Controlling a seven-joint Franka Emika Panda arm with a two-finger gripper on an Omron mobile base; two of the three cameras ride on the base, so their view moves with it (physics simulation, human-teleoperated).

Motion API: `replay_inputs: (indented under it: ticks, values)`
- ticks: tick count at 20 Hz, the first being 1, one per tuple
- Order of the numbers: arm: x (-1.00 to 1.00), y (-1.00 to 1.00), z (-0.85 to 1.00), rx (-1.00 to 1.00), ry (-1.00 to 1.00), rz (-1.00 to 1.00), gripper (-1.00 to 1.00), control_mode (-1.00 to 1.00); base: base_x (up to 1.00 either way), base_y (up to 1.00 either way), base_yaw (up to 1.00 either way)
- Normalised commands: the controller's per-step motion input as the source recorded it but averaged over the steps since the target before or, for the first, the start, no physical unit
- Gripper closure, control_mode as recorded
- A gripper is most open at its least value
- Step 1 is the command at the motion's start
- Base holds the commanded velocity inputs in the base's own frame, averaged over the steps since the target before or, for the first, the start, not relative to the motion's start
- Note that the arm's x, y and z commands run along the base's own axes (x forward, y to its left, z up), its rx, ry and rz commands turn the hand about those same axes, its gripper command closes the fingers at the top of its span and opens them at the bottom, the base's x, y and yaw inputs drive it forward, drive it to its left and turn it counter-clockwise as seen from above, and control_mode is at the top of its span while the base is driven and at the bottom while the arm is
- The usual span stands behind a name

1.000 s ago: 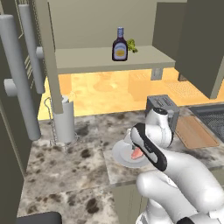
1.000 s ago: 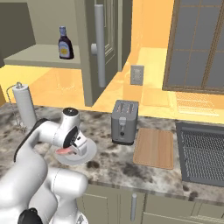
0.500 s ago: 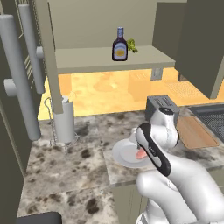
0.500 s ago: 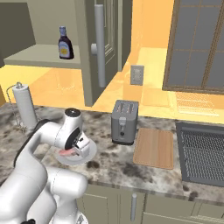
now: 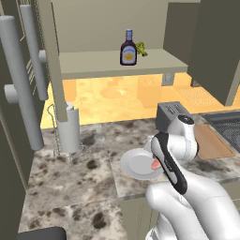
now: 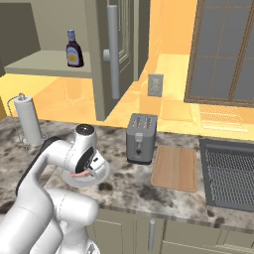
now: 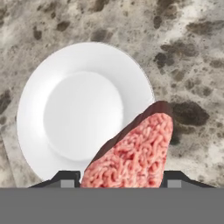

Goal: Pick the steak from the plate and place it on the cutting board. Then pick the condiment bottle from the cabinet and place it next to the cutting board.

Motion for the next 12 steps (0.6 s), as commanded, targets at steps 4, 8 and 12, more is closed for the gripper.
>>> replay_inputs:
  ticks: [4,8,12]
  values:
    - [-0.04,-0.25,0.0,0.0,0.0,-0.02,1.0,-1.0,0.0,0.0,0.0]
    - [-0.04,-0.25,0.0,0.0,0.0,-0.03,1.0,-1.0,0.0,0.0,0.0]
    - [0.0,-0.31,0.0,0.0,0.0,-0.03,1.0,-1.0,0.0,0.0,0.0]
